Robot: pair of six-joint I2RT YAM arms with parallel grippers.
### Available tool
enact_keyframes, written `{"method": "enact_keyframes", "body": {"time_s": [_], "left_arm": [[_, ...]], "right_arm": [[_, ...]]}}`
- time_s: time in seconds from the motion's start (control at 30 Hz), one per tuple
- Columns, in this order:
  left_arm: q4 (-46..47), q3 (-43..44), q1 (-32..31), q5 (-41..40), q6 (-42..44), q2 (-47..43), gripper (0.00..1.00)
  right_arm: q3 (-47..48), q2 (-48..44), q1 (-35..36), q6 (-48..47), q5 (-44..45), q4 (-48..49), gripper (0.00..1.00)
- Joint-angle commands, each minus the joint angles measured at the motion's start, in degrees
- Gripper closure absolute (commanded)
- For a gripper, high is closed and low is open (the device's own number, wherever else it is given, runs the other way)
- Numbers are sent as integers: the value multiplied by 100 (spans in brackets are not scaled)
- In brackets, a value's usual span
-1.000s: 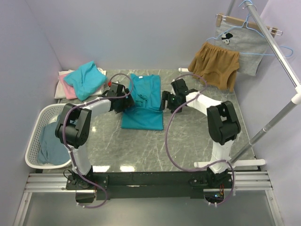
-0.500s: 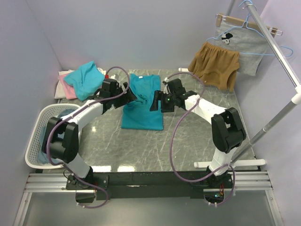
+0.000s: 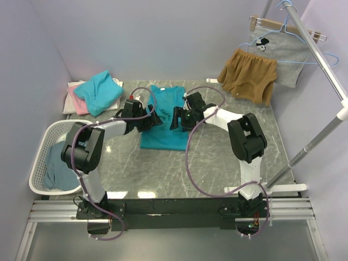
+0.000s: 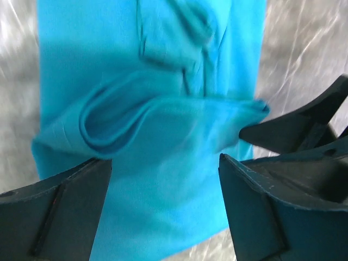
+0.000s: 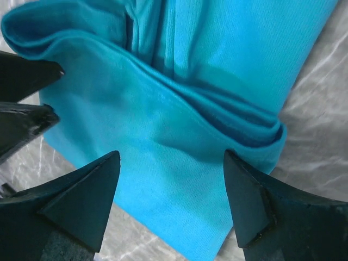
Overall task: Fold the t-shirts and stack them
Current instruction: Fold the folded rectangular tshirt in 1/3 of the way
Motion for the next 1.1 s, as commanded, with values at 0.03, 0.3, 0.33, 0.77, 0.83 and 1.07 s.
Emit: {"method": "enact_keyframes", "body": {"time_s": [0.03,0.3,0.33,0.77,0.83,1.07], "left_arm": [[697,266,136,-384,123,21,15],[1058,142,224,-524,-9,372,16],[1032,194,224,-524,-9,529,16],[1120,19,250,-1042,79,-171,14],[944,72,250,-1157,149,-591,13],[-190,81,250,-1764,307,-1358,12]], "right_arm": [[152,109,-112,-223,269,40,17],[-24,232,-218,-188,154,234,17],[-16,232,-218,-188,163,242,17],[-358,-601,-332,-267,320,620,16],[-499,-813,-358,-311,391,699,16],[-560,-1367,-429,-434,699,182,15]]}}
